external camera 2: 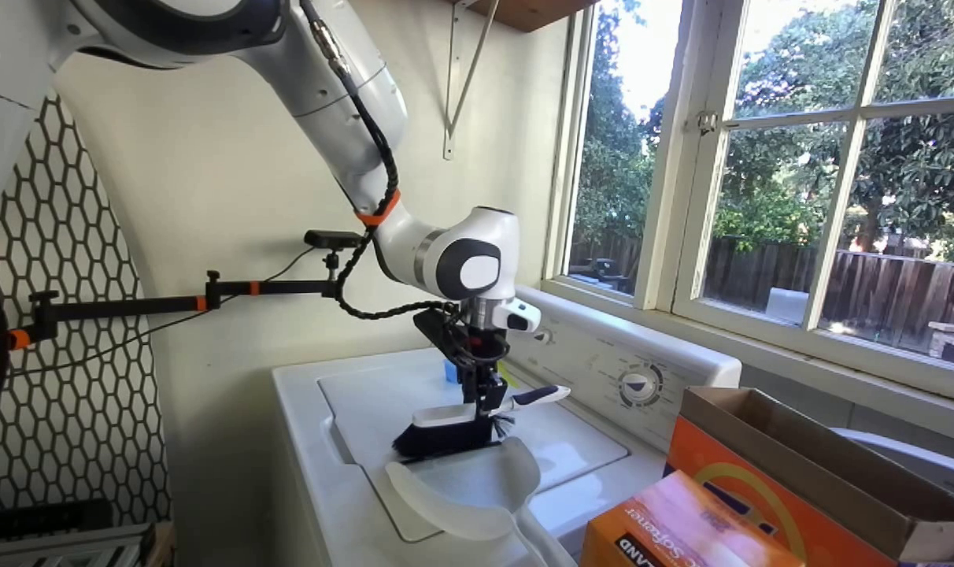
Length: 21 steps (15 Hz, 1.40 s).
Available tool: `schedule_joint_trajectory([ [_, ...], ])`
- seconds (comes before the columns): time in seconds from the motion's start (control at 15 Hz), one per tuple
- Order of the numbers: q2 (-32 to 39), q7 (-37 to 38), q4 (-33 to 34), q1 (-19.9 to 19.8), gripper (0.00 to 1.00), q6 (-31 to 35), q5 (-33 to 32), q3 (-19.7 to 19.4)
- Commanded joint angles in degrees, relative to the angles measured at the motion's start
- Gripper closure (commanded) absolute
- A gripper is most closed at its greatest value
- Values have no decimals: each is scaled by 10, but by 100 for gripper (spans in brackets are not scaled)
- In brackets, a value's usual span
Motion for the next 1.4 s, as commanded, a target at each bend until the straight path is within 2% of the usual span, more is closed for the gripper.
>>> schedule_joint_trajectory([
  [0.0,-19,2,-12,1,82,-13,-25,-10],
  [0.53,-50,4,-16,-1,82,-28,-47,-13],
  [0.87,-63,-8,-14,-4,82,-16,-3,12],
  [1.33,-47,-28,-39,-5,82,30,108,58],
])
